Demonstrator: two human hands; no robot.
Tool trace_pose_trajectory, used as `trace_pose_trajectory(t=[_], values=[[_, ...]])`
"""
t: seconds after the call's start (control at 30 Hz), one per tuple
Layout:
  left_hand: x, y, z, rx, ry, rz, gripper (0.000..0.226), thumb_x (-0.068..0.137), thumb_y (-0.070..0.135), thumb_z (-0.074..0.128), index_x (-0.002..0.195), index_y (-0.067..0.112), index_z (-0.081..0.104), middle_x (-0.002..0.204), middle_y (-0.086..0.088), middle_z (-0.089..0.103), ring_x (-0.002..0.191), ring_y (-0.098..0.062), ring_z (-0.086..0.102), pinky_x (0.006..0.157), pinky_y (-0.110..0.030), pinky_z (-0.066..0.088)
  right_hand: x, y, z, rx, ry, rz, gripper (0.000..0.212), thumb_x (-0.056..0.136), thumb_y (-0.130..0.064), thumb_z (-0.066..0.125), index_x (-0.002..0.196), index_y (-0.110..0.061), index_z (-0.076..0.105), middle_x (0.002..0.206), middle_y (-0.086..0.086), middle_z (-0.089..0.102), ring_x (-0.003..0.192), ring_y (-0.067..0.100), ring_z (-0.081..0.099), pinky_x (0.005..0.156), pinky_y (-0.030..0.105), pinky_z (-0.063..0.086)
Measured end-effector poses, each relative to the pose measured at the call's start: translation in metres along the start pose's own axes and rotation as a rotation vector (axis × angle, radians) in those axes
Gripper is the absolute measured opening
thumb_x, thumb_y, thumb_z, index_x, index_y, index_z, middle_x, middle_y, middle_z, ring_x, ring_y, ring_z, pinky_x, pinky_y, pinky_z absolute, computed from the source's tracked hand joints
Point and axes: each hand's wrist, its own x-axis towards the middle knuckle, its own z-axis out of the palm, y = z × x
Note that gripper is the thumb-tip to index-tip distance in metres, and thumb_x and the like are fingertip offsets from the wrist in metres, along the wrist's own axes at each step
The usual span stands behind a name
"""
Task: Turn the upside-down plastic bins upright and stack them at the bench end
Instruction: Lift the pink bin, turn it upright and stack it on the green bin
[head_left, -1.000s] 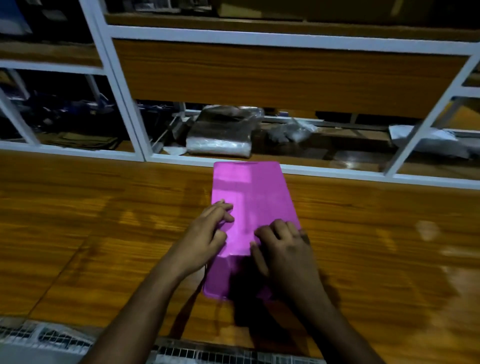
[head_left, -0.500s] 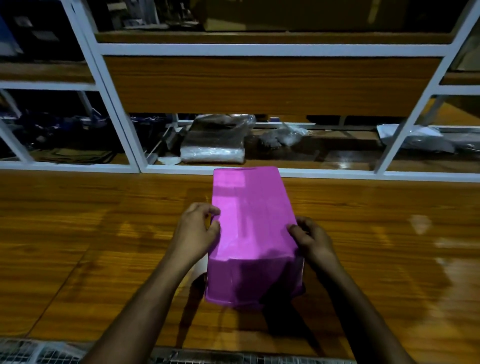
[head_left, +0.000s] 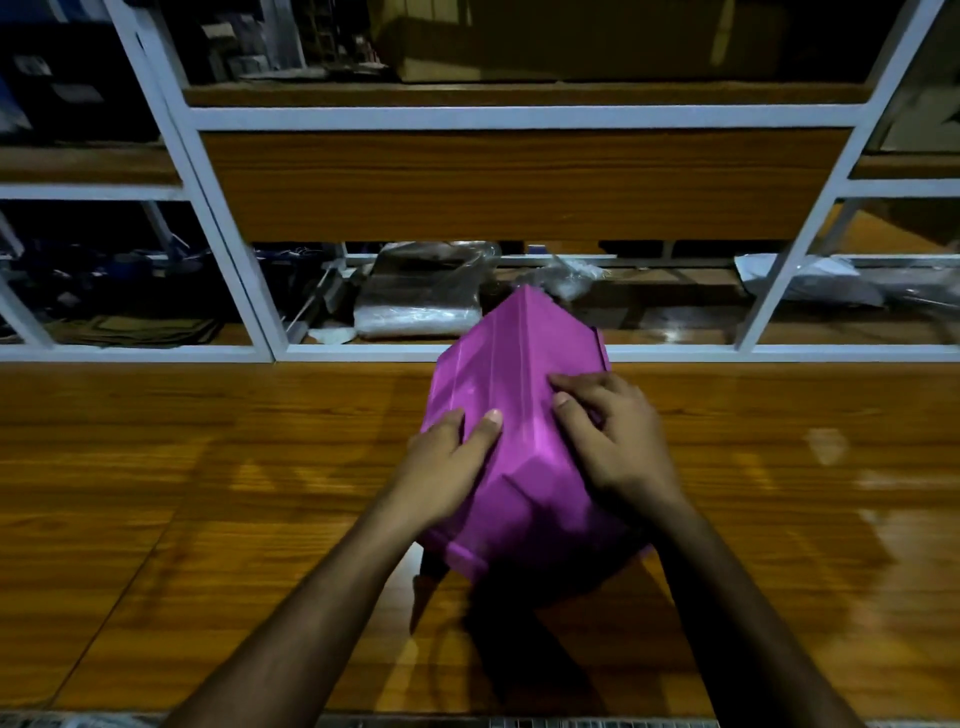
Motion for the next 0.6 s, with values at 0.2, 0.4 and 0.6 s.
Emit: trace_pose_trajectory(t=[0.2, 0.4, 0.6], values=[[0.009, 0.002, -0.011, -0.293, -0.059, -0.019, 0.107, 0.058, 0.089, 0.052, 0.146, 0.030, 0.042, 0.151, 0.007, 0.045, 0.137, -0.014, 0.043, 0.116, -0.043, 0.032, 0.006, -0.012, 0.005, -0.097, -0.128, -0.189, 0.039, 0.092, -0.034, 0.052, 0.125, -0.022, 0.069, 0.119, 0.001, 0.066, 0.110, 0.019, 0.057, 0.095, 0.023, 0.038], [0.008, -0.003, -0.021, -0.439, 0.010, -0.024, 0.081, 0.062, 0.064, 0.064, 0.139, 0.047, 0.043, 0.138, 0.001, 0.058, 0.122, -0.018, 0.058, 0.107, -0.048, 0.044, 0.001, -0.014, -0.003, -0.330, -0.166, 0.027, 0.050, 0.092, -0.049, 0.048, 0.133, -0.022, 0.059, 0.135, 0.009, 0.057, 0.122, 0.031, 0.053, 0.103, 0.037, 0.043], [0.004, -0.007, -0.023, -0.457, 0.021, 0.034, 0.062, 0.070, 0.051, 0.060, 0.130, 0.057, 0.045, 0.115, -0.003, 0.070, 0.099, -0.022, 0.068, 0.086, -0.045, 0.055, -0.005, -0.014, -0.011, -0.059, -0.160, 0.424, 0.042, 0.096, -0.029, 0.056, 0.135, -0.013, 0.054, 0.121, 0.014, 0.068, 0.111, 0.035, 0.062, 0.085, 0.033, 0.046]])
